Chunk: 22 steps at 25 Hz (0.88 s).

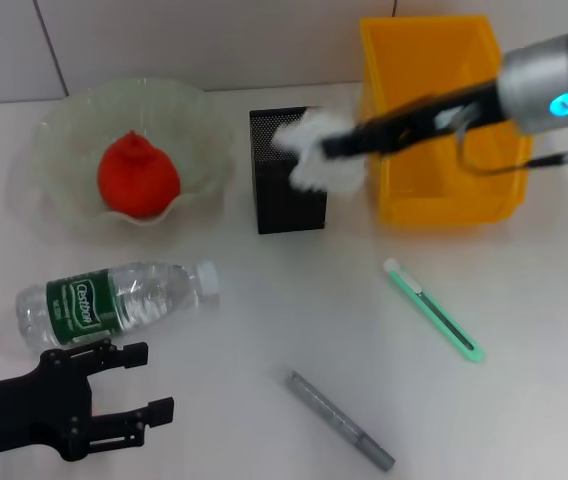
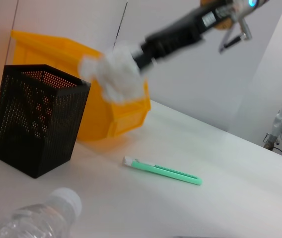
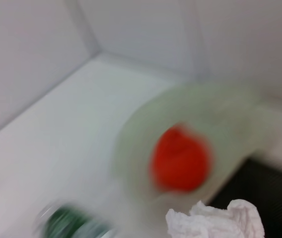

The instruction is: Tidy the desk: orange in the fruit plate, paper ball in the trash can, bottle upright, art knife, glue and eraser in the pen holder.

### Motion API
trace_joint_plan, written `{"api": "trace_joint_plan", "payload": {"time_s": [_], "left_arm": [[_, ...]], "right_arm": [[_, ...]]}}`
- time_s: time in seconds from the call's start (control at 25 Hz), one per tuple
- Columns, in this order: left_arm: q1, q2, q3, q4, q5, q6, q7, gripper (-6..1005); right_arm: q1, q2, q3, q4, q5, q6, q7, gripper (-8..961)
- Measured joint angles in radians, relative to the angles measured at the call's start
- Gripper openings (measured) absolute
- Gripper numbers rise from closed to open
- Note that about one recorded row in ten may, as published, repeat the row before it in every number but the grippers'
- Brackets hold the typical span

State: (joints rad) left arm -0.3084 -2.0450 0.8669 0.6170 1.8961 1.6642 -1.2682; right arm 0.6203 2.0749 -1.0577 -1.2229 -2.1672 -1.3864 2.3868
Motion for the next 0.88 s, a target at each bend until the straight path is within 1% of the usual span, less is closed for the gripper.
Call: {"api": "trace_joint_plan", "payload": {"time_s": [0.12, 0.16, 0.2, 0.28, 0.32, 0.36, 0.4, 0.52, 0.56, 0.72, 0.88], "left_arm": [[0.000, -0.002, 0.000, -0.001, 0.000, -0.001, 0.004, 810], [0.000, -0.001, 0.000, -0.002, 0.000, -0.001, 0.006, 810], [0.000, -0.002, 0.002, -0.003, 0.000, -0.001, 0.007, 810], [0.000, -0.002, 0.003, -0.004, 0.000, -0.002, 0.007, 810], [0.000, -0.001, 0.004, -0.004, 0.000, -0.002, 0.007, 810], [-0.001, -0.001, 0.006, -0.005, 0.000, -0.003, 0.007, 810], [-0.001, -0.001, 0.006, -0.005, 0.000, -0.003, 0.007, 810], [-0.001, -0.001, 0.006, -0.005, 0.000, -0.003, 0.007, 810], [-0.001, -0.002, 0.006, -0.005, 0.000, -0.003, 0.007, 810], [-0.006, -0.005, 0.006, -0.005, 0.000, -0.003, 0.007, 810], [-0.007, -0.005, 0.006, -0.005, 0.000, -0.003, 0.007, 810]], "right_arm": [[-0.028, 0.002, 0.085, -0.034, -0.001, 0.032, -0.036, 378], [-0.039, 0.003, 0.128, -0.043, -0.001, 0.063, -0.058, 377], [-0.039, 0.003, 0.128, -0.043, -0.001, 0.063, -0.058, 377], [-0.046, 0.002, 0.166, -0.042, -0.006, 0.102, -0.076, 376], [-0.048, 0.001, 0.180, -0.037, -0.013, 0.128, -0.079, 376], [-0.054, 0.000, 0.195, -0.026, -0.035, 0.182, -0.081, 376], [-0.054, 0.000, 0.195, -0.026, -0.035, 0.182, -0.081, 375], [-0.061, 0.001, 0.197, 0.001, -0.079, 0.276, -0.086, 375], [-0.056, -0.001, 0.196, 0.031, -0.091, 0.315, -0.092, 374], [-0.046, -0.004, 0.189, 0.072, -0.095, 0.336, -0.096, 373], [-0.042, 0.002, 0.184, 0.084, -0.112, 0.346, -0.104, 372]]}}
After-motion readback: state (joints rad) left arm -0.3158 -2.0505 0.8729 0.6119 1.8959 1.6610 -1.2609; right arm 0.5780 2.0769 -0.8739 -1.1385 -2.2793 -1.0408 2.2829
